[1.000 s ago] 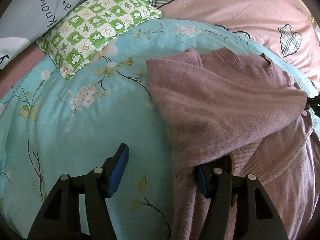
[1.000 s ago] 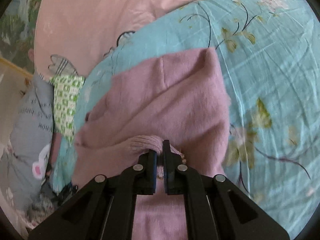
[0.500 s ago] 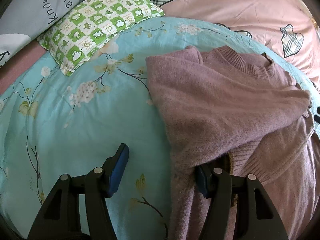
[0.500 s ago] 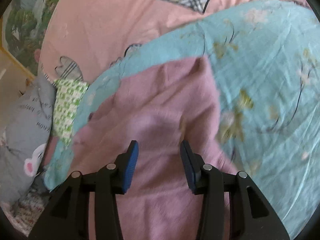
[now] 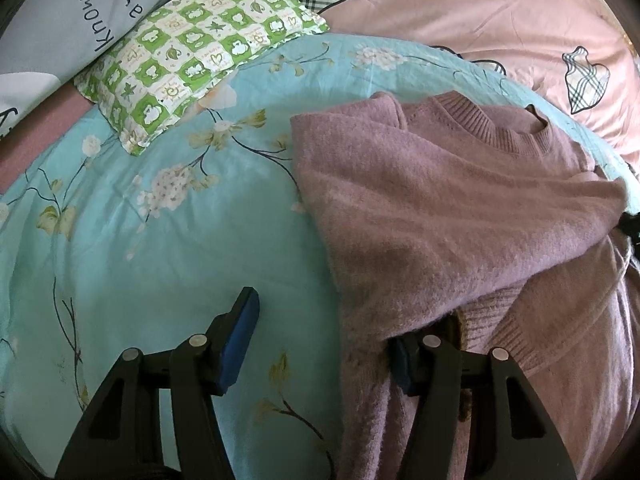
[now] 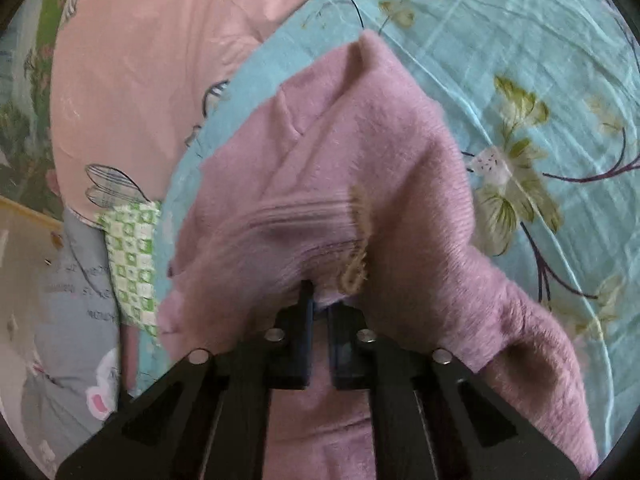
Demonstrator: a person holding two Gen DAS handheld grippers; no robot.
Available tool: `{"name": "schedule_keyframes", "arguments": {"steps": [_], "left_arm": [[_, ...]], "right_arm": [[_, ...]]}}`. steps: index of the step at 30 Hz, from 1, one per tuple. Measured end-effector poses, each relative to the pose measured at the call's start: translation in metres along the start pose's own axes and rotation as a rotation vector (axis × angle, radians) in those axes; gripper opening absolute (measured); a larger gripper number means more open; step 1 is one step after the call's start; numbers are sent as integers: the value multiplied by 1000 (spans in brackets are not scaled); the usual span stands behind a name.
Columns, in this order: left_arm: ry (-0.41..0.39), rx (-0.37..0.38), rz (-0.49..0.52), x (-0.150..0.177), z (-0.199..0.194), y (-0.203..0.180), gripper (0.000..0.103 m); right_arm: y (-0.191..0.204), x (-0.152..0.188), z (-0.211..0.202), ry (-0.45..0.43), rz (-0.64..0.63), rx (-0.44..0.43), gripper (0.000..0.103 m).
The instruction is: Fold small clothes
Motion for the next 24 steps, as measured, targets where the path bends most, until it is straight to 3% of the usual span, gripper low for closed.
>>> {"name": "schedule_keyframes", "arguments": {"steps": [2, 5, 7, 10, 14, 18, 21, 24], "left_arm": [[2, -1, -6, 0, 0, 1, 56], [-1, -4, -16, 1, -2, 2, 56], [0, -4, -18, 2, -4, 2, 55], [5, -9, -15, 6, -8, -2, 54], [14, -3, -20, 10, -11, -1, 54], [36, 23, -18, 14, -13, 1, 56], [51, 86, 43, 20, -19, 2, 56], [24, 231, 47, 22, -33, 13, 57]], "right_arm": [[16, 6, -22, -37, -71, -22, 6], [43, 12, -67, -65, -123, -130, 5], [47, 13, -84, -74, -143, -142, 5], [26, 12, -82, -58, -154, -20, 5], [-19, 19, -62, 9, -78, 75, 5], [-47, 23, -48, 62, -28, 92, 5], [-47, 28, -46, 71, -39, 97, 9], [-39, 33, -55, 61, -93, 128, 13]]}}
Point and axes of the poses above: each gripper's, at about its wrist camera, not at the fingertips, and z roughly the way its jaws point, y to its left, x to its underside, the point moved 1 cm from there along z, roughly the way its jaws point, and after that the axes turned 15 degrees about z, right-handed, at the moved point
